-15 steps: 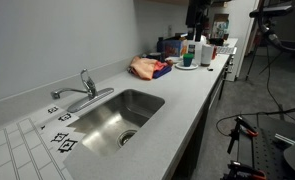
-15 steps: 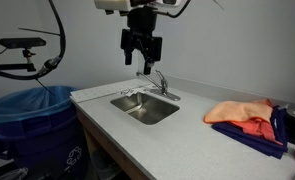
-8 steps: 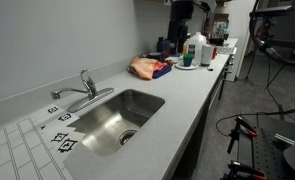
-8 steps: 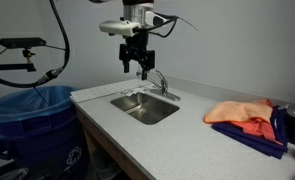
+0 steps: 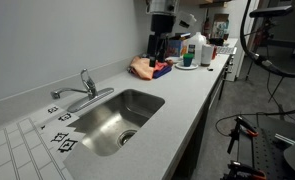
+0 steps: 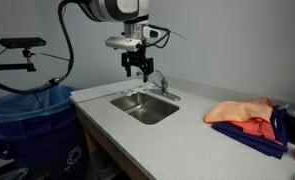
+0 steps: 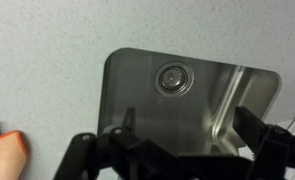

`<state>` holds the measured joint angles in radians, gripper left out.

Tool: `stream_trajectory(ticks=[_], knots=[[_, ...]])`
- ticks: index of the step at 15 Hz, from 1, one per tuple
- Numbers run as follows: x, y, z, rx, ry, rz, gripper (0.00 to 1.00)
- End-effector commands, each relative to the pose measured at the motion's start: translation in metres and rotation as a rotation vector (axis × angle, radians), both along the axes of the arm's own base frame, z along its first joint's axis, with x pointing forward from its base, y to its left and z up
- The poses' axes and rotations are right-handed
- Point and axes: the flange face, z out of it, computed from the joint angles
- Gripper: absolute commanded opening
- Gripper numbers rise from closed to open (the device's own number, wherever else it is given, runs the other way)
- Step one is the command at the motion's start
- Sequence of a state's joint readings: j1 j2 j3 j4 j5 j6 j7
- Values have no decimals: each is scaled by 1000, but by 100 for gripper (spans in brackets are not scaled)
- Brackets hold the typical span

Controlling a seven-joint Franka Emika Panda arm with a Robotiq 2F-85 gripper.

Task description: Move the tap to the right

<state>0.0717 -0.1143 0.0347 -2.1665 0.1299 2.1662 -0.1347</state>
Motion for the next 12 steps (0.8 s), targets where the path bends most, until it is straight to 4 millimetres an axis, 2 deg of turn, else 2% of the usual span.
stream_trajectory(ticks=[1, 5, 7, 8, 12], knots=[[20, 28, 1, 15, -60, 41, 100], [28, 44, -2, 16, -96, 80, 100], [31, 45, 0, 19, -124, 94, 100], [23, 42, -4, 5, -94, 69, 100], [25, 42, -4, 5, -106, 77, 100]])
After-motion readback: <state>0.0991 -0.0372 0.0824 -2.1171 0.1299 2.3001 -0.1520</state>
